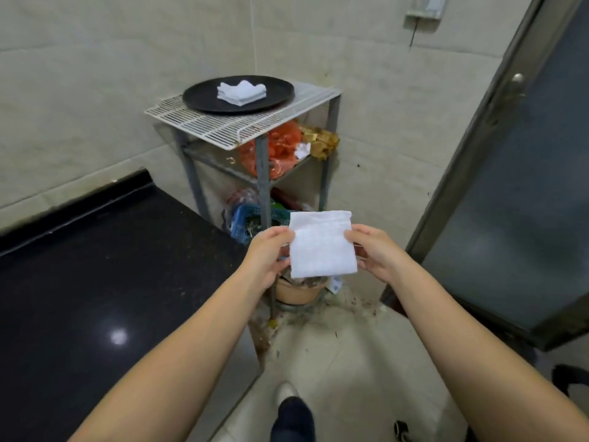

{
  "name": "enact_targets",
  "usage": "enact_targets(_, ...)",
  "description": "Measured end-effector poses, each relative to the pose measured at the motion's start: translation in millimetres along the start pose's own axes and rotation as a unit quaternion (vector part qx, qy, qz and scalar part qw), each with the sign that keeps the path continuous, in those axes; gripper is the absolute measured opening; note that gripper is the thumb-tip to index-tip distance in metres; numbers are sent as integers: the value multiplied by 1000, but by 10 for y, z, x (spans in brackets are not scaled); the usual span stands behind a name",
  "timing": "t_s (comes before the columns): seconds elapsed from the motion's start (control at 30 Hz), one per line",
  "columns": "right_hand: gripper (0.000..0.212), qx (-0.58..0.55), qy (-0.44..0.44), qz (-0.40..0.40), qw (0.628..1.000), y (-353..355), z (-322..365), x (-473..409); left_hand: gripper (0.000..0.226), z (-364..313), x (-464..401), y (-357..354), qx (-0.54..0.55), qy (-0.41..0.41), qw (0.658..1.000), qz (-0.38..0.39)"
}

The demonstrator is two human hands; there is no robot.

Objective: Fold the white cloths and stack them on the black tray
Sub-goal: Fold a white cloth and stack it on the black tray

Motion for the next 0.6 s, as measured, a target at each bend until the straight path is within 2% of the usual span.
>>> enact_targets(0.27,13,12,100,54,993,-164,1356,-1721,11,-1411,-1381,-397,-49,-155,986,-27)
enact_targets(0.4,13,16,139,57,988,-252,1992,-2444,8,-2050,-1931,-543,-52,-185,980,-53)
enact_targets(0.6,25,112,227,78,964,-626,2816,-3486,15,-2675,-2771,-457,-25,-224,967,-123)
Point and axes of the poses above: each hand's wrist, its own x-axis away from the middle knuckle, its own y-axis out of the back of the hand, z = x × y, the point moved 3 cm from there along -x, towards the middle knuckle, and after that the axes turned 11 degrees about x, right-handed, at the moved point
